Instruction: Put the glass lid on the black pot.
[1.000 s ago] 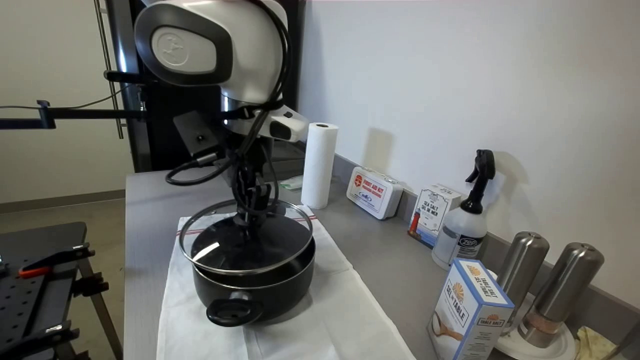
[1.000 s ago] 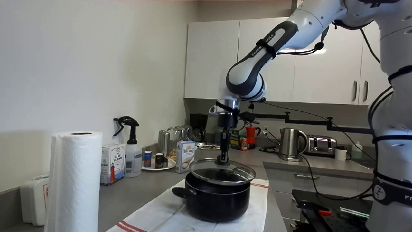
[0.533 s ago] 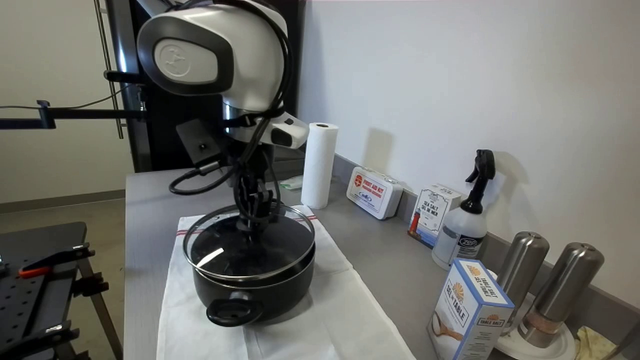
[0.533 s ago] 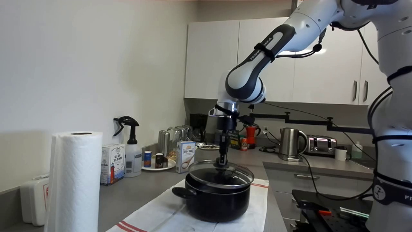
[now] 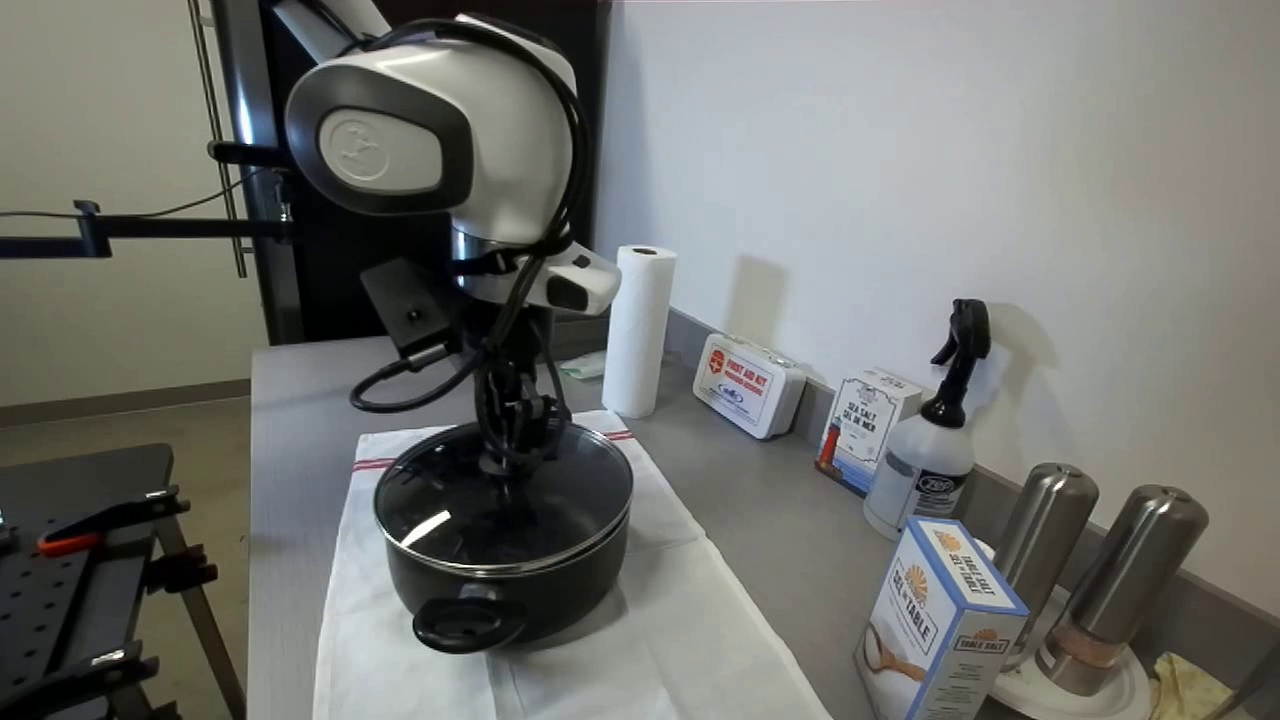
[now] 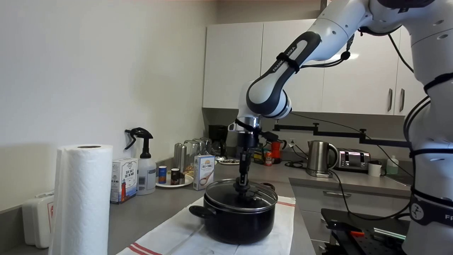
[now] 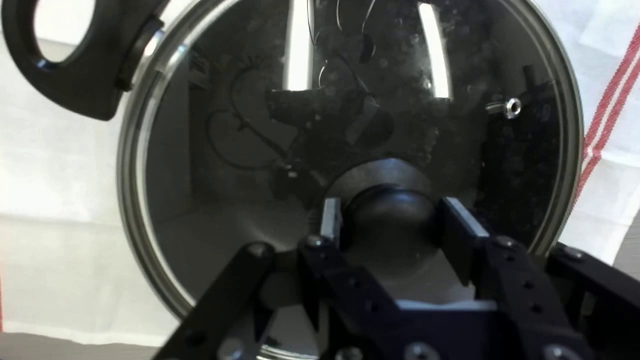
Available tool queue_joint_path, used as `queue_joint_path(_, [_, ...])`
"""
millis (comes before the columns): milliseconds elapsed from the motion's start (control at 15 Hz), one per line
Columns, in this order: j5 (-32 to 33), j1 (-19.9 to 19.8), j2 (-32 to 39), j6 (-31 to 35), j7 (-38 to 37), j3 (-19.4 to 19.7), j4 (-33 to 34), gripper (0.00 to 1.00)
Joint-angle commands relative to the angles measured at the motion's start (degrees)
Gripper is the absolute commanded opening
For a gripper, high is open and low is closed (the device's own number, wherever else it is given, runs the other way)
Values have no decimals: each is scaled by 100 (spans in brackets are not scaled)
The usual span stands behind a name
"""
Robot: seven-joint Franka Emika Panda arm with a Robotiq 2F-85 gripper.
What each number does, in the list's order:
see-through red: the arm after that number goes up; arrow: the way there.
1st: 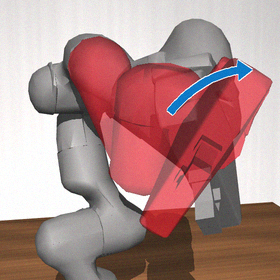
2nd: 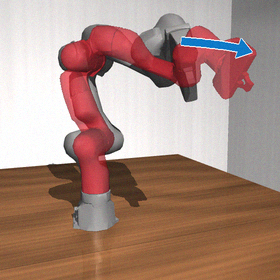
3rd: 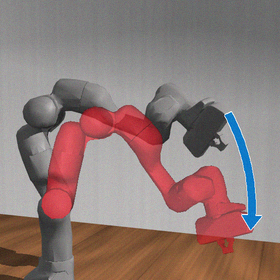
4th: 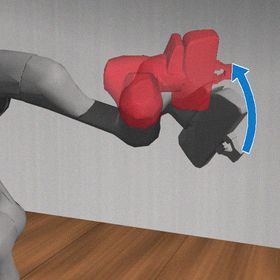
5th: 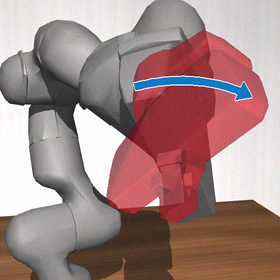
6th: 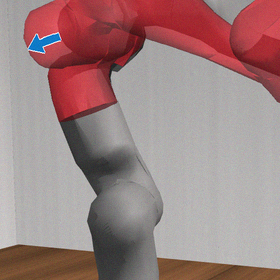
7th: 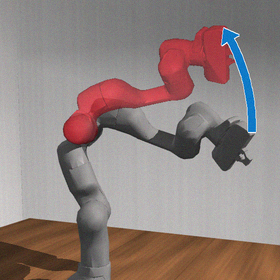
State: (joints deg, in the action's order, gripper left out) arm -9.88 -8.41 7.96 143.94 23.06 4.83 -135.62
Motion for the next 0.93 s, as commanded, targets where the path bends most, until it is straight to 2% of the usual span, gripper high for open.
queue_joint_path(0, [-62, -15, 16, 21, -14, -65, 116, 25])
queue_joint_path(867, [85, 18, 211, -82, -116, -125, 283, 25])
